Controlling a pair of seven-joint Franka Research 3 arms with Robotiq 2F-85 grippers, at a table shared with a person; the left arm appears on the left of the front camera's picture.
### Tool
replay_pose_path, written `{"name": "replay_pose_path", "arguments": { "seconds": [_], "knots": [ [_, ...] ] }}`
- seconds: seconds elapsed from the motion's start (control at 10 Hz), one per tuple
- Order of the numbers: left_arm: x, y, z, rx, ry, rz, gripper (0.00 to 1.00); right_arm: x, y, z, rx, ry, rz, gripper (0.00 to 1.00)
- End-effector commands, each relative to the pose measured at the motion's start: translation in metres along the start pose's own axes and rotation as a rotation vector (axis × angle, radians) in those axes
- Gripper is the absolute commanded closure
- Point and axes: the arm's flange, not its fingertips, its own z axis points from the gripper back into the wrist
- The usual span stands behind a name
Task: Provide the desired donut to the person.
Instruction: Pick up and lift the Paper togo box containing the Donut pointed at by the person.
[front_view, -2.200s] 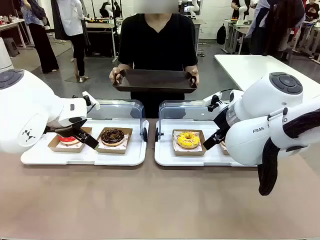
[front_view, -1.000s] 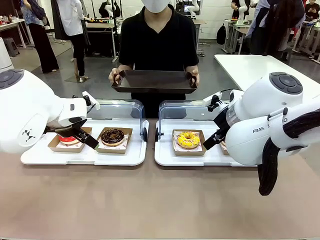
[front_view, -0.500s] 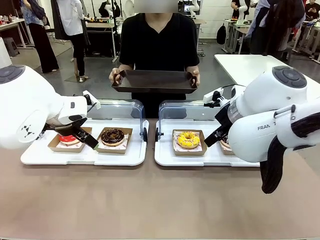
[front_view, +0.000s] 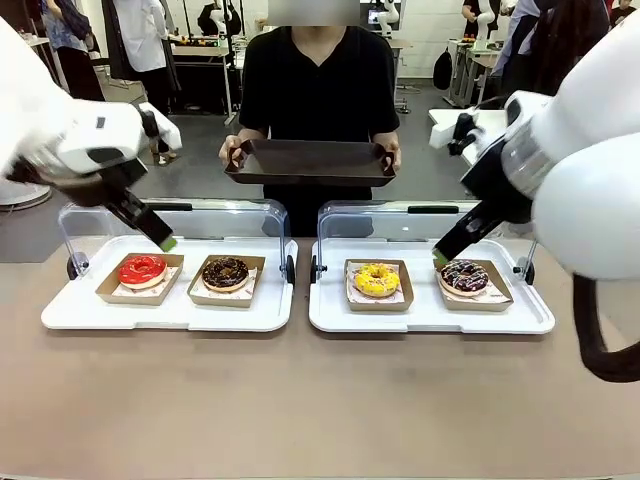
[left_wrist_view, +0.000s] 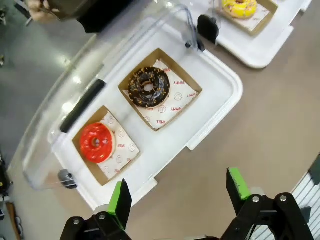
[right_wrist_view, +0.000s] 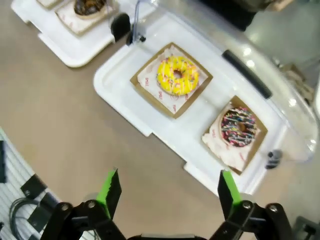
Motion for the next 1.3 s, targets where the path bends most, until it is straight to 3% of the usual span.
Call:
{"name": "replay_pose_path", "arguments": {
  "seconds": [0.0,0.2,0.3,0.7,0.8,1.2],
  "knots": [
    [0.007,0.005,0.017,-0.037,-0.008,-0.012,0.0,0.004,-0.005,0.014,0.009,0.029,-0.015,0.0],
    [0.005,-0.003,0.012,0.062,-0.006,-0.009,0.0,0.0,-0.001,0.016,-0.001,0.003,-0.004,0.0],
    [0.008,0.002,0.028,0.001,-0.019,-0.003,0.0,0.0,-0.001,0.016,-0.001,0.003,-0.004,0.0],
    [0.008,0.001,0.027,0.01,-0.016,-0.005,0.0,0.002,-0.002,0.021,0.001,0.012,-0.003,0.0],
    [0.0,0.029,0.034,-0.098,-0.1,-0.042,0.0,-0.003,-0.025,0.027,0.136,-0.007,-0.018,0.0],
    [-0.021,0.105,0.052,-0.398,-0.21,-0.161,0.0,-0.031,-0.12,0.032,0.532,-0.171,0.051,0.0]
  ]
}}
